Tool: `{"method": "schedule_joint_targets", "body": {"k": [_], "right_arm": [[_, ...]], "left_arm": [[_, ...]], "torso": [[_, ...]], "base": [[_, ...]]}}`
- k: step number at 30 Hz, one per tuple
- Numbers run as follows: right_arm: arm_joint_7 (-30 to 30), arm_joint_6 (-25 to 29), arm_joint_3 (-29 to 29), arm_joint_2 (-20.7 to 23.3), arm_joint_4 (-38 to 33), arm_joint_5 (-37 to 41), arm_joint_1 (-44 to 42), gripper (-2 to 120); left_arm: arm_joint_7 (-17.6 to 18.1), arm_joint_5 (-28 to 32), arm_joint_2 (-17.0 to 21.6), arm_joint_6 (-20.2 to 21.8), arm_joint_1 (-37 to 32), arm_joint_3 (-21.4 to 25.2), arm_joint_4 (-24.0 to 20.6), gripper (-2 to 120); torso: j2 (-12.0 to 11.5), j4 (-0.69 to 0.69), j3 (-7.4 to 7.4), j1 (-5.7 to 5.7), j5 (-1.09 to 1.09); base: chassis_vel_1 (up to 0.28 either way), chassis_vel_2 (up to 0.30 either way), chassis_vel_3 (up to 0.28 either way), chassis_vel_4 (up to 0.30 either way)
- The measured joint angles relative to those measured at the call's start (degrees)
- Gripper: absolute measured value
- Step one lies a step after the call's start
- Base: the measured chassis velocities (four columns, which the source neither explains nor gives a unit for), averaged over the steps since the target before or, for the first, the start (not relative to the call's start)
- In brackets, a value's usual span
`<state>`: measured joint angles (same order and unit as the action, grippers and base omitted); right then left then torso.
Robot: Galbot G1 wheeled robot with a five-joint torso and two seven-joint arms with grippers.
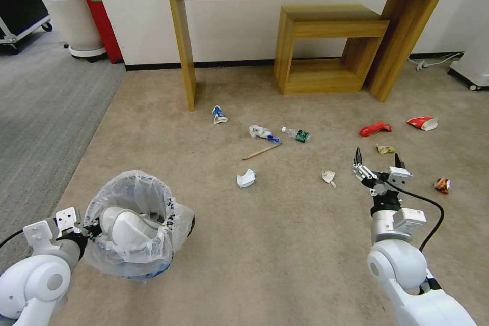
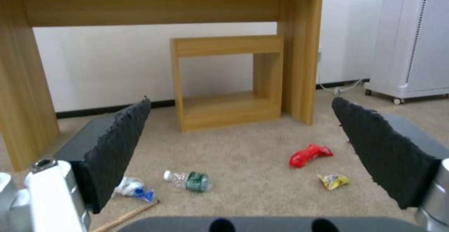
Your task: Pick up the trash bin and place the garbage on the floor into it.
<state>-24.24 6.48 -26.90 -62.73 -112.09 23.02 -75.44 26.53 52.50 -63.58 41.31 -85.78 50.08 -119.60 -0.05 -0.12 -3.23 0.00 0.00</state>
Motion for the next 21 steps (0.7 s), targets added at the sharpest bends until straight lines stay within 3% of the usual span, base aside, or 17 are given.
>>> {"method": "schedule_joint_targets", "body": {"k": [12,21], "right_arm": [[-0.15,-0.19,0.06,-0.33,-0.17,-0.2,-0.09,97],[-0.24,-0.38,0.21,-0.57,0.05,-0.36,0.27,96]], "left_arm": [[0.65,1.36,0.76,0.36,-0.56,0.54,-1.12,1],[0.95,1.7,1.06,0.47,-0.39,0.55,-1.07,1]], "torso": [[0.0,0.0,0.0,0.0,0.0],[0.0,0.0,-0.01,0.0,-0.01]], "base": [[-0.007,0.005,0.009,-0.007],[-0.115,0.098,0.11,-0.106]]}}
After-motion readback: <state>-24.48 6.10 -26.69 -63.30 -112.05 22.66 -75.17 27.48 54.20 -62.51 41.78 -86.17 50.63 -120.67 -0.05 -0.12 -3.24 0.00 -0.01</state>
